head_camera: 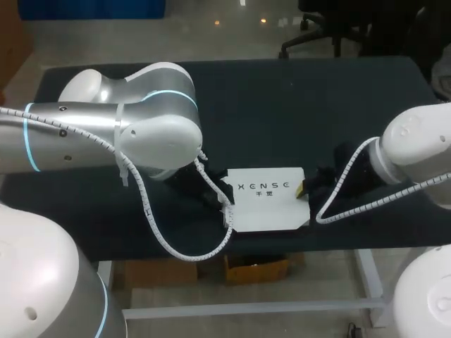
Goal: Assemble the packaging by folding the flat box into shape, placing the metal phone stand inside, and closing the box properly
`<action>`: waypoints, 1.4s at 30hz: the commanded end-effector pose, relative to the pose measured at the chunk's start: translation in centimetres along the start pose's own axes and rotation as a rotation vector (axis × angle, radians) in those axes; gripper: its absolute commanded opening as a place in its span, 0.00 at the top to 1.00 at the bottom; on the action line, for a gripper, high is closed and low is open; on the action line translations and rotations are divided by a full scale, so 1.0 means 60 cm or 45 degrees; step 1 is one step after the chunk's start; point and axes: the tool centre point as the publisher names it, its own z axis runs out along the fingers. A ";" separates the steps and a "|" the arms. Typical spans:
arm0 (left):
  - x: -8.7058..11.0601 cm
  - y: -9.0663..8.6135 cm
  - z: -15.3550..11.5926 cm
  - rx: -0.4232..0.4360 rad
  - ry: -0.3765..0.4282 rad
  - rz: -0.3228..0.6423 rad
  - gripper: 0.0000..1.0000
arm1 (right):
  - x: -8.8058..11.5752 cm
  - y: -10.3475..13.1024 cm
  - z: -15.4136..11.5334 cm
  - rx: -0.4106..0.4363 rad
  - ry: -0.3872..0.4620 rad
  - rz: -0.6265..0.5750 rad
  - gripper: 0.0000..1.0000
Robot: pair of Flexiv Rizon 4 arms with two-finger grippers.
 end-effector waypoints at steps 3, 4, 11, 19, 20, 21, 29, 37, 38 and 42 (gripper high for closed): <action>-0.006 -0.005 0.012 -0.023 0.031 -0.006 0.59 | 0.001 0.002 0.001 0.004 0.016 -0.002 0.53; -0.005 -0.005 0.013 -0.027 0.036 -0.006 0.59 | 0.002 0.002 0.002 0.005 0.016 -0.002 0.54; -0.001 -0.007 0.016 -0.052 0.053 -0.022 0.59 | 0.005 0.002 0.005 0.012 0.015 0.000 0.54; 0.005 -0.011 0.015 -0.080 0.044 -0.048 0.60 | 0.009 0.003 0.006 0.022 0.013 0.002 0.54; 0.006 -0.011 0.015 -0.082 0.044 -0.048 0.60 | 0.011 0.003 0.006 0.022 0.012 0.001 0.54; 0.007 -0.012 0.015 -0.086 0.043 -0.052 0.60 | 0.011 0.003 0.006 0.022 0.011 0.000 0.54; 0.015 -0.015 0.012 -0.112 0.028 -0.068 0.60 | 0.014 0.003 0.002 0.026 0.008 0.003 0.54; 0.019 -0.017 0.009 -0.123 0.019 -0.076 0.60 | 0.013 0.004 0.001 0.040 0.007 0.008 0.55; 0.020 -0.017 0.008 -0.124 0.018 -0.077 0.60 | 0.013 0.004 0.000 0.040 0.008 0.008 0.55; 0.022 -0.017 0.006 -0.125 0.015 -0.081 0.60 | 0.011 0.005 -0.003 0.045 0.007 0.013 0.55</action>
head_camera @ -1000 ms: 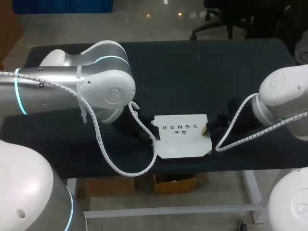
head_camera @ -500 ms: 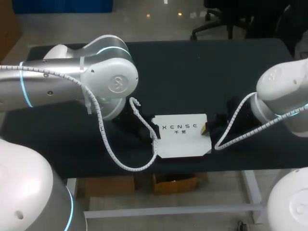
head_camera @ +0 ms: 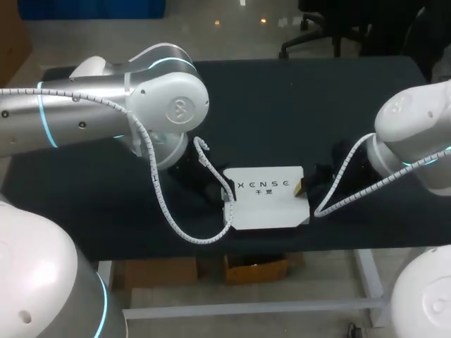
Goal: Assemble the packaging by folding the flat box into shape, placing the metal phone stand inside, and closing the box properly
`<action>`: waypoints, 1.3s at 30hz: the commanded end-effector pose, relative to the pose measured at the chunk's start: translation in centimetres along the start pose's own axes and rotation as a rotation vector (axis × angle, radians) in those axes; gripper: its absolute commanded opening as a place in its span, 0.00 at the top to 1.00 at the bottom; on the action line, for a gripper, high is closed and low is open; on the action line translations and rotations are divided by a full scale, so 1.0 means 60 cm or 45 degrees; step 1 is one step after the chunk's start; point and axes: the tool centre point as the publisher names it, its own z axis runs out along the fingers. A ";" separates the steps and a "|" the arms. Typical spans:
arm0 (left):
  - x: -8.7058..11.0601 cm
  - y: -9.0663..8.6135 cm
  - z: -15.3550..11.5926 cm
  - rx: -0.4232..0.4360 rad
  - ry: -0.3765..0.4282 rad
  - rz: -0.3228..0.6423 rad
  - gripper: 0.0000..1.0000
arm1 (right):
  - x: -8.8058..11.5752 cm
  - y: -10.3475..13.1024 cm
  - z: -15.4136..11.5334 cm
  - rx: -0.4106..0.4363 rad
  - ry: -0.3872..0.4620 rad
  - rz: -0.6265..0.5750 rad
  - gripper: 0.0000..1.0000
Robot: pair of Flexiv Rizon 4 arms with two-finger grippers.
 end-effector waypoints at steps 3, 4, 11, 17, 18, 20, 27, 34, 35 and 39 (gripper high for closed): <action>0.010 -0.006 0.002 -0.012 -0.006 -0.002 0.60 | 0.001 0.002 -0.005 0.013 0.010 0.008 0.55; 0.010 -0.006 0.001 -0.012 -0.006 -0.002 0.60 | 0.000 0.003 -0.005 0.016 0.009 0.010 0.55; 0.013 -0.004 -0.003 -0.010 -0.009 -0.005 0.59 | -0.003 0.007 -0.003 0.037 0.008 0.022 0.56; 0.014 -0.004 -0.007 -0.009 -0.013 -0.008 0.59 | -0.004 0.009 -0.002 0.048 0.010 0.028 0.56; 0.014 -0.004 -0.007 -0.010 -0.012 -0.008 0.59 | -0.005 0.009 -0.002 0.049 0.010 0.029 0.56; 0.015 -0.004 -0.007 -0.011 -0.011 -0.009 0.58 | -0.005 0.010 -0.001 0.051 0.010 0.030 0.56; 0.017 -0.005 -0.011 -0.020 -0.008 -0.008 0.56 | -0.006 0.011 0.001 0.059 0.012 0.034 0.56; 0.019 -0.005 -0.014 -0.024 -0.018 -0.012 0.57 | -0.002 0.013 0.000 0.062 0.004 0.032 0.56; 0.020 -0.005 -0.015 -0.027 -0.020 -0.012 0.57 | -0.002 0.013 0.000 0.064 0.003 0.032 0.56; 0.022 -0.007 -0.017 -0.044 -0.029 -0.020 0.56 | -0.001 0.014 -0.001 0.065 0.001 0.035 0.56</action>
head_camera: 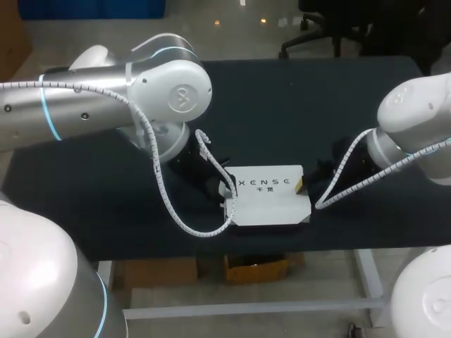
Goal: Assemble the packaging by folding the flat box into shape, placing the metal phone stand inside, and closing the box properly
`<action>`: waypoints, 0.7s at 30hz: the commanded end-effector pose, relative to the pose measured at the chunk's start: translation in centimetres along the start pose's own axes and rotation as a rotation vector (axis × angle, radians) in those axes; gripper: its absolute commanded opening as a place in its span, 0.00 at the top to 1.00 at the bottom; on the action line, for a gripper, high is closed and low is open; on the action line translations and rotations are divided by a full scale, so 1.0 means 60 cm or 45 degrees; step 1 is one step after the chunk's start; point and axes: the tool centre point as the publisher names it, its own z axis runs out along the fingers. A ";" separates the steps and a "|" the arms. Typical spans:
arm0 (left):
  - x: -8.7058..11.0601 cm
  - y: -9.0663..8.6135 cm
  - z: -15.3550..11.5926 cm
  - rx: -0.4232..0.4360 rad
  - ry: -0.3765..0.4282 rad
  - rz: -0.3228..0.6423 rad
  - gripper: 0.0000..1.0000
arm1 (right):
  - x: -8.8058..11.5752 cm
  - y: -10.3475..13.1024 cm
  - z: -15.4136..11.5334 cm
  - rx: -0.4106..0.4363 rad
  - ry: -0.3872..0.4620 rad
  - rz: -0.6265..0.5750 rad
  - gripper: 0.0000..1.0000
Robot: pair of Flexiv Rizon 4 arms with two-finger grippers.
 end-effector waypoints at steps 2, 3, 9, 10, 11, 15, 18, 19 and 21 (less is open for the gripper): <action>0.009 -0.007 0.000 -0.032 -0.015 -0.006 0.55 | 0.004 0.003 0.000 0.010 -0.004 0.003 0.56; 0.009 -0.007 -0.001 -0.034 -0.017 -0.006 0.55 | 0.004 0.003 0.000 0.011 -0.005 0.004 0.56; 0.004 -0.009 0.006 -0.047 -0.031 -0.010 0.54 | 0.001 0.005 0.003 0.019 -0.007 0.008 0.56; 0.002 -0.010 0.008 -0.049 -0.031 -0.011 0.54 | 0.000 0.004 0.004 0.020 -0.006 0.009 0.56; 0.000 -0.010 0.009 -0.051 -0.031 -0.012 0.54 | -0.001 0.004 0.005 0.021 -0.006 0.010 0.57; -0.004 -0.010 0.013 -0.051 -0.034 -0.014 0.54 | -0.003 0.004 0.005 0.023 -0.009 0.014 0.57; -0.007 -0.010 0.014 -0.049 -0.045 -0.016 0.54 | -0.003 0.004 0.005 0.023 -0.011 0.015 0.57; -0.008 -0.009 0.014 -0.048 -0.046 -0.017 0.54 | -0.004 0.004 0.005 0.023 -0.012 0.015 0.57; -0.012 -0.009 0.012 -0.043 -0.050 -0.019 0.53 | -0.005 0.004 0.005 0.023 -0.014 0.015 0.57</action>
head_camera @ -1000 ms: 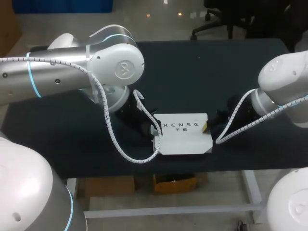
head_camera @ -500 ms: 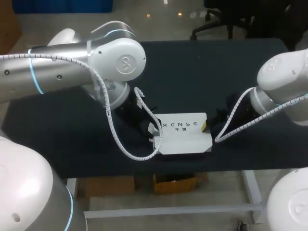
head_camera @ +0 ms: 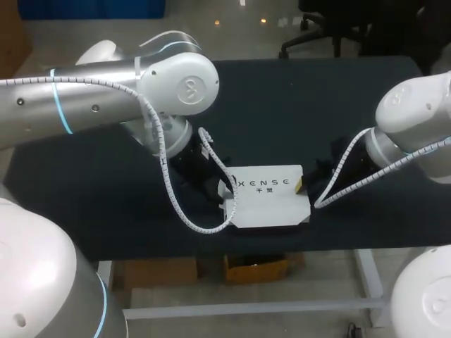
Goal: Assemble the packaging by folding the flat box into shape, placing the metal phone stand inside, and closing the box properly
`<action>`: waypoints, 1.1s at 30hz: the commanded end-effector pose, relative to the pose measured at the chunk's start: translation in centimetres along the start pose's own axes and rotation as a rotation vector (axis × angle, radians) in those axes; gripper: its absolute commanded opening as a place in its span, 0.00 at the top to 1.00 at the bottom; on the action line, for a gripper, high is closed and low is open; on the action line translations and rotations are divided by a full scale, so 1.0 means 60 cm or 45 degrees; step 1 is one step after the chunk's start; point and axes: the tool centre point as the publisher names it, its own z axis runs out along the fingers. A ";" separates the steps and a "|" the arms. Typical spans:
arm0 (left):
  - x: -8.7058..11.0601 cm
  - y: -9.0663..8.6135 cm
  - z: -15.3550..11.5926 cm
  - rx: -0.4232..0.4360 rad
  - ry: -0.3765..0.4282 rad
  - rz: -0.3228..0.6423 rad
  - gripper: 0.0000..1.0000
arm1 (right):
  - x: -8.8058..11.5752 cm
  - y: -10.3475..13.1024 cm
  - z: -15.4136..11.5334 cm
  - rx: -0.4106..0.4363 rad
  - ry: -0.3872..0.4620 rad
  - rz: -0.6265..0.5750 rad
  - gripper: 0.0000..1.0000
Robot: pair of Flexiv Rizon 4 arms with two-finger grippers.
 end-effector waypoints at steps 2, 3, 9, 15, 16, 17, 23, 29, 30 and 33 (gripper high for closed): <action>-0.005 -0.001 0.003 0.006 -0.011 -0.004 0.53 | -0.002 0.002 0.001 0.009 -0.002 0.003 0.57; -0.006 -0.001 0.002 0.008 -0.011 -0.004 0.53 | -0.003 0.002 0.001 0.009 -0.003 0.003 0.57; -0.011 0.001 0.006 0.024 -0.007 0.015 0.53 | -0.007 0.000 0.003 0.011 -0.017 0.005 0.58; -0.012 0.001 0.010 0.027 0.013 0.032 0.53 | -0.011 -0.002 0.005 0.015 -0.027 0.008 0.59; -0.011 0.001 0.011 0.030 0.023 0.039 0.53 | -0.011 -0.003 0.005 0.014 -0.026 0.007 0.59; -0.011 0.001 0.011 0.030 0.027 0.040 0.53 | -0.011 -0.003 0.005 0.014 -0.024 0.007 0.59; -0.010 0.001 0.014 0.039 0.091 0.036 0.55 | -0.006 -0.003 0.006 0.008 -0.009 -0.004 0.59; -0.003 0.002 0.015 0.042 0.130 0.053 0.55 | -0.003 -0.001 0.008 0.008 0.005 -0.010 0.58; -0.003 0.002 0.016 0.043 0.140 0.055 0.55 | -0.002 -0.001 0.009 0.008 0.007 -0.010 0.58; -0.002 0.002 0.017 0.049 0.164 0.070 0.55 | -0.002 0.000 0.011 0.010 0.012 -0.009 0.58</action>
